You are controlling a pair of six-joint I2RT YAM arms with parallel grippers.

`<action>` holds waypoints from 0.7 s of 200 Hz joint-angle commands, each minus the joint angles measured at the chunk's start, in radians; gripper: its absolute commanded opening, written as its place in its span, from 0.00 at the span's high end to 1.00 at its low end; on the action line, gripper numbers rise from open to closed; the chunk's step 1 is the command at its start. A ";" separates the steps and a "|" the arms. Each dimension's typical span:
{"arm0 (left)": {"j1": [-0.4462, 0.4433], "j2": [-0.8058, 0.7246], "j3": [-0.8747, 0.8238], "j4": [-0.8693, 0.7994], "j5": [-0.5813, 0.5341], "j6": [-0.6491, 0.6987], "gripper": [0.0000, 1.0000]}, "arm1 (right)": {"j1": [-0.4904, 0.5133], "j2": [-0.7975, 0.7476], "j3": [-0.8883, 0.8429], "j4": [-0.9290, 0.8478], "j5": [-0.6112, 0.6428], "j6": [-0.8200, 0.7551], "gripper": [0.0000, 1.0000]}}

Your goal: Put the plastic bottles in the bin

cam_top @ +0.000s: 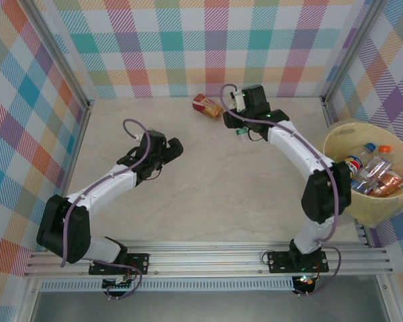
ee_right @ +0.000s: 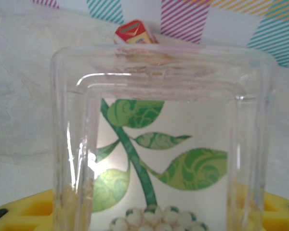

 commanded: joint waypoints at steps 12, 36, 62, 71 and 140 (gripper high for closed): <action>0.015 0.006 0.000 0.009 0.022 -0.016 0.00 | -0.011 -0.200 -0.059 0.066 0.120 -0.014 0.52; 0.015 0.028 0.014 0.019 0.038 -0.022 0.00 | -0.017 -0.323 -0.095 0.069 0.207 -0.030 0.53; 0.015 0.058 0.031 0.037 0.070 -0.035 0.00 | -0.042 -0.432 -0.112 0.054 0.282 -0.022 0.53; 0.015 0.067 0.037 0.042 0.080 -0.040 0.00 | -0.062 -0.462 -0.107 0.033 0.290 -0.006 0.53; 0.013 0.085 0.063 0.041 0.094 -0.046 0.00 | -0.358 -0.623 -0.051 -0.199 0.296 0.082 0.56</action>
